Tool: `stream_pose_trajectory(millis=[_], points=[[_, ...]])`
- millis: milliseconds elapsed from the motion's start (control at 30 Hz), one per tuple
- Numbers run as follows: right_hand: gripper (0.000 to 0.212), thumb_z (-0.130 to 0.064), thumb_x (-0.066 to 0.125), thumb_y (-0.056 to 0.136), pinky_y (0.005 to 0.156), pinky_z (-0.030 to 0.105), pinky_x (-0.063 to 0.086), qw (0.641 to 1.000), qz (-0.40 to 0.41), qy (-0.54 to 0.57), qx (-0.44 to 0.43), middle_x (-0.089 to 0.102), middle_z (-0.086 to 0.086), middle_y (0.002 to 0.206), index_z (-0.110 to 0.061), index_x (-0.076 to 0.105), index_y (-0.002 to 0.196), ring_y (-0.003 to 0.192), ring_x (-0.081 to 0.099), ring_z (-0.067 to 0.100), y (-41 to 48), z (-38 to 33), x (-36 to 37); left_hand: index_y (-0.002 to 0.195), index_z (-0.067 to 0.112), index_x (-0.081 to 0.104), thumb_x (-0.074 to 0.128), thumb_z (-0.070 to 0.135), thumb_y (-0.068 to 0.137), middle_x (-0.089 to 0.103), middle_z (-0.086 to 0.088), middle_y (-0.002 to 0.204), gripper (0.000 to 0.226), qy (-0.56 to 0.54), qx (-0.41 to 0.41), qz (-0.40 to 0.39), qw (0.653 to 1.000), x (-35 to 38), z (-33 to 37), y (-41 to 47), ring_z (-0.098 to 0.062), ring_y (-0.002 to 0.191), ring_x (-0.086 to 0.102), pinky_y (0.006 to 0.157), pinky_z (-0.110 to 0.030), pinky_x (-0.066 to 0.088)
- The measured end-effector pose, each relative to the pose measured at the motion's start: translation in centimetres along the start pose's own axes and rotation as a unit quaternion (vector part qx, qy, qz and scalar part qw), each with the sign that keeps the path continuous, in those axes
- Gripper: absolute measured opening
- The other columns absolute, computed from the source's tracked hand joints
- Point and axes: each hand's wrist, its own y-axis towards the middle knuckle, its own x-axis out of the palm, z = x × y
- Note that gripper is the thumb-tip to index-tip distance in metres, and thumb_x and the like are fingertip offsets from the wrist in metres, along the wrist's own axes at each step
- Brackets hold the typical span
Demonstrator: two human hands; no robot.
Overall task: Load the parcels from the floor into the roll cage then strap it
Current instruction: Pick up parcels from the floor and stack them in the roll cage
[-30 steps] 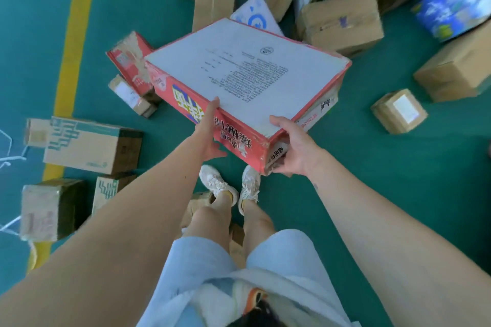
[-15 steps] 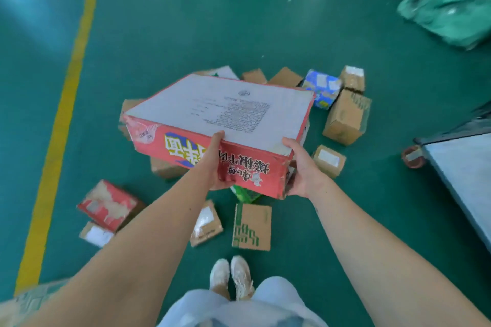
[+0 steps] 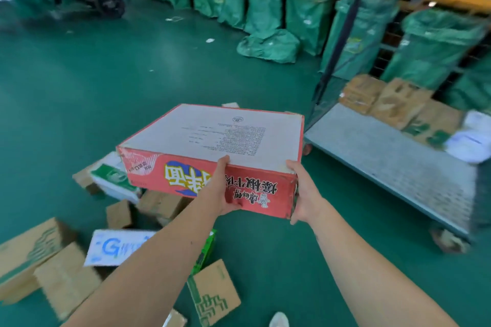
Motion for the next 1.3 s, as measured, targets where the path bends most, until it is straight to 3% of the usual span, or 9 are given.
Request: stream_pose_trajectory(millis=[167, 433, 533, 667, 800, 900, 1067, 1167, 1300], points=[[0.036, -0.055, 0.056, 0.091, 0.062, 0.035, 0.039, 0.995, 0.037, 0.087, 0.003, 0.063, 0.006, 0.09, -0.02, 0.058, 0.093, 0.081, 0.059, 0.022, -1.2, -1.4, -8.3, 0.114, 0.016, 0.058, 0.064, 0.068, 0.074, 0.071, -0.013, 0.107, 0.066, 0.07, -0.022, -0.05, 0.996, 9.3, -1.5, 1.1, -0.031, 0.098, 0.064, 0.069, -0.041, 0.052], [0.036, -0.057, 0.056, 0.09, 0.069, 0.039, 0.043, 0.985, 0.078, 0.151, -0.021, 0.062, 0.01, 0.099, -0.021, 0.056, 0.095, 0.089, 0.058, 0.026, 1.1, -6.6, -23.1, 0.112, 0.015, 0.058, 0.068, 0.065, 0.075, 0.069, -0.015, 0.11, 0.064, 0.135, -0.036, -0.099, 0.985, 26.4, -4.4, 4.9, -0.034, 0.105, 0.063, 0.1, -0.058, 0.044], [0.038, -0.058, 0.057, 0.089, 0.072, 0.041, 0.046, 0.982, 0.088, 0.16, -0.04, 0.062, 0.011, 0.1, -0.021, 0.056, 0.098, 0.089, 0.059, 0.027, 2.5, -9.5, -28.6, 0.114, 0.013, 0.056, 0.069, 0.067, 0.072, 0.068, -0.015, 0.11, 0.07, 0.143, -0.049, -0.107, 0.983, 33.0, -5.1, 6.5, -0.035, 0.106, 0.062, 0.101, -0.058, 0.043], [0.038, -0.058, 0.059, 0.088, 0.09, 0.046, 0.049, 0.977, 0.106, 0.176, -0.049, 0.064, 0.01, 0.096, -0.021, 0.057, 0.095, 0.088, 0.062, 0.028, 3.9, -12.3, -34.9, 0.105, 0.012, 0.057, 0.067, 0.065, 0.077, 0.067, -0.015, 0.108, 0.061, 0.164, -0.047, -0.121, 0.978, 40.3, -6.2, 8.3, -0.034, 0.105, 0.062, 0.102, -0.058, 0.043], [0.035, -0.057, 0.056, 0.091, 0.072, 0.04, 0.047, 0.974, 0.114, 0.185, -0.059, 0.063, 0.009, 0.094, -0.022, 0.056, 0.093, 0.085, 0.06, 0.026, 5.4, -14.7, -40.0, 0.107, 0.011, 0.055, 0.069, 0.065, 0.074, 0.066, -0.016, 0.11, 0.065, 0.18, -0.056, -0.137, 0.973, 46.5, -6.8, 10.1, -0.036, 0.105, 0.061, 0.101, -0.059, 0.043], [0.033, -0.057, 0.056, 0.091, 0.072, 0.041, 0.047, 0.972, 0.124, 0.193, -0.058, 0.064, 0.009, 0.094, -0.023, 0.057, 0.094, 0.086, 0.061, 0.027, 7.6, -16.6, -43.2, 0.104, 0.011, 0.053, 0.069, 0.066, 0.074, 0.064, -0.016, 0.109, 0.064, 0.197, -0.069, -0.141, 0.968, 50.8, -6.9, 12.5, -0.036, 0.104, 0.06, 0.1, -0.059, 0.044], [0.036, -0.06, 0.058, 0.089, 0.093, 0.05, 0.048, 0.967, 0.141, 0.207, -0.051, 0.064, 0.011, 0.1, -0.025, 0.058, 0.098, 0.093, 0.062, 0.028, 13.4, -21.0, -47.8, 0.114, 0.009, 0.052, 0.069, 0.066, 0.073, 0.063, -0.016, 0.107, 0.072, 0.209, -0.089, -0.133, 0.965, 57.9, -5.8, 18.0, -0.036, 0.104, 0.059, 0.1, -0.057, 0.045], [0.038, -0.061, 0.057, 0.088, 0.097, 0.051, 0.045, 0.966, 0.156, 0.201, -0.047, 0.063, 0.011, 0.102, -0.025, 0.057, 0.1, 0.094, 0.06, 0.027, 17.5, -25.0, -50.1, 0.112, 0.009, 0.046, 0.066, 0.063, 0.08, 0.056, -0.015, 0.095, 0.066, 0.208, -0.094, -0.124, 0.966, 62.4, -4.2, 21.8, -0.035, 0.1, 0.054, 0.1, -0.056, 0.042], [0.038, -0.059, 0.057, 0.089, 0.092, 0.048, 0.047, 0.962, 0.163, 0.215, -0.042, 0.062, 0.011, 0.102, -0.024, 0.057, 0.103, 0.093, 0.06, 0.027, 23.3, -31.8, -52.6, 0.111, 0.008, 0.041, 0.065, 0.061, 0.082, 0.049, -0.013, 0.089, 0.064, 0.213, -0.116, -0.104, 0.965, 68.9, -0.6, 27.9, -0.04, 0.121, 0.048, 0.107, -0.056, 0.039]])
